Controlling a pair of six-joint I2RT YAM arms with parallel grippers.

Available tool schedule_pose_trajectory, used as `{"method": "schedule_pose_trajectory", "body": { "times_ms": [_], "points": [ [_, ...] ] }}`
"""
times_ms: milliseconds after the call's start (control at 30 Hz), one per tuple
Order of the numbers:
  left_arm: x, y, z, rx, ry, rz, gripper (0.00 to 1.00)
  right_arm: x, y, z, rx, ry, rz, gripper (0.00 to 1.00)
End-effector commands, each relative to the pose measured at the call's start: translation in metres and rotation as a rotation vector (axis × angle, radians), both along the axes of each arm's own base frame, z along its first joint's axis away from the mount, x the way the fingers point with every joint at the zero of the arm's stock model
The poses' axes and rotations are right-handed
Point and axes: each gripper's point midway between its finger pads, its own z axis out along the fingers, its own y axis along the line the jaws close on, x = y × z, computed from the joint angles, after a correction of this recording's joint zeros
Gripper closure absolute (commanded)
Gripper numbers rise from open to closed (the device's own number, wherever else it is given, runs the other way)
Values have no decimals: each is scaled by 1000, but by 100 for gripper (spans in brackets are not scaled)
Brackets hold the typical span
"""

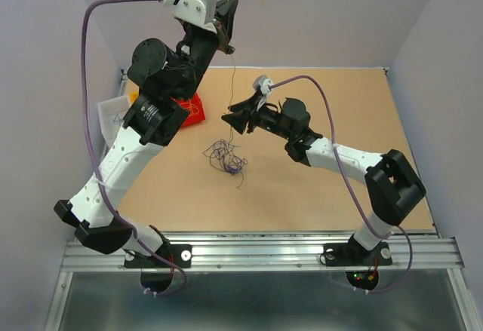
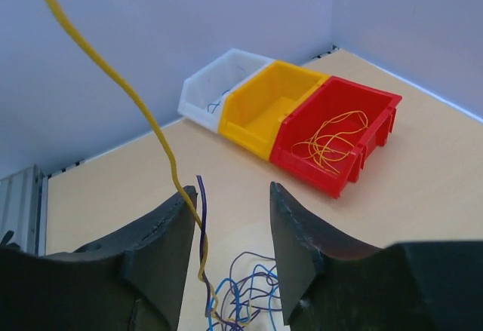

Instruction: Untangle the cables

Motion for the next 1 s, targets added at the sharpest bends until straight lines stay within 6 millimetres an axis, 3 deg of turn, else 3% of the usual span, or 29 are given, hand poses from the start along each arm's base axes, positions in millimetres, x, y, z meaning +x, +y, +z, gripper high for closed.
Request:
{"method": "schedule_pose_trajectory", "body": {
  "times_ms": [0,67,167,233,267,300,400,467,600,667,767,867,900,933,967],
  "points": [
    [-28,21,59,-133,-116,-17,100,2,11,24,57,-54,13,61],
    [-34,22,68,-148,-137,-32,100,5,12,2,30,-16,0,69],
    [-56,33,99,-171,-222,-53,100,6,15,-32,-11,42,12,76],
    [-73,48,122,-212,-287,-46,100,6,14,-52,-32,84,3,82],
    [-80,58,134,-241,-324,-31,100,6,11,-71,-53,126,-12,86],
    [-94,72,149,-273,-366,-25,100,6,10,-88,-74,155,-17,86],
    [-110,96,172,-332,-425,16,100,2,1,-134,-122,240,-54,87],
    [-124,119,183,-377,-478,65,100,-3,-7,-163,-154,288,-79,88],
    [-132,142,184,-410,-505,145,100,0,-25,-195,-198,340,-178,92],
    [-139,153,183,-409,-521,176,100,0,-32,-203,-208,355,-209,92],
    [-132,148,171,-378,-506,197,100,-1,-45,-208,-222,369,-266,87],
    [-113,130,147,-305,-474,205,100,-2,-52,-190,-198,349,-284,82],
    [-96,115,126,-244,-442,226,100,-4,-52,-176,-182,334,-282,79],
    [-89,111,116,-226,-430,239,100,-6,-53,-171,-177,328,-280,79],
    [-94,121,115,-265,-448,259,100,-7,-55,-163,-168,320,-279,78]
  ]
}}
